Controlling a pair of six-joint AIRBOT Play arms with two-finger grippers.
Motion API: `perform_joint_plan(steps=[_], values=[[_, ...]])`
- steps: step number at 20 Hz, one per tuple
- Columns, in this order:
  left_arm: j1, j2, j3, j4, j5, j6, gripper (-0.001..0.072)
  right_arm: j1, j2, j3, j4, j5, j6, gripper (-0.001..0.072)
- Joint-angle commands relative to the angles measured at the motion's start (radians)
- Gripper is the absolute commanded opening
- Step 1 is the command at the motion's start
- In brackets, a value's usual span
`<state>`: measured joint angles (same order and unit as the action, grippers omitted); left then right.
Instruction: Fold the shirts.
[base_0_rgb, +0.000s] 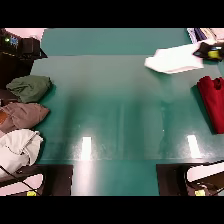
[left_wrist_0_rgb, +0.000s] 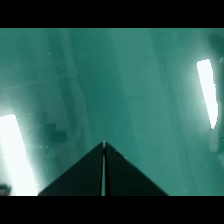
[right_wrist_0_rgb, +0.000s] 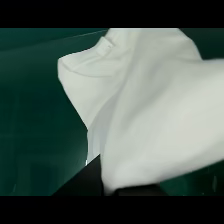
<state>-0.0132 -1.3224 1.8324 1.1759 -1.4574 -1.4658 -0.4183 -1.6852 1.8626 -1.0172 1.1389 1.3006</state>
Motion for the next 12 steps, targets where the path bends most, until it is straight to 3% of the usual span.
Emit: perform_joint_plan(steps=[1,8,12], values=[[0.0,-0.001,0.0,-0.085,-0.002,-0.003,0.003,-0.172,0.019,0.001,-0.012,-0.037,0.0,0.0012],[-0.003,-0.001,0.0,-0.131,-0.002,-0.005,0.0029,-0.293,0.026,0.001,0.047,-0.039,-0.051,0.0012],[-0.004,-0.001,0.0,-0.131,-0.005,-0.021,0.0029,-0.295,0.089,0.001,0.052,-0.117,-0.074,0.0012]])
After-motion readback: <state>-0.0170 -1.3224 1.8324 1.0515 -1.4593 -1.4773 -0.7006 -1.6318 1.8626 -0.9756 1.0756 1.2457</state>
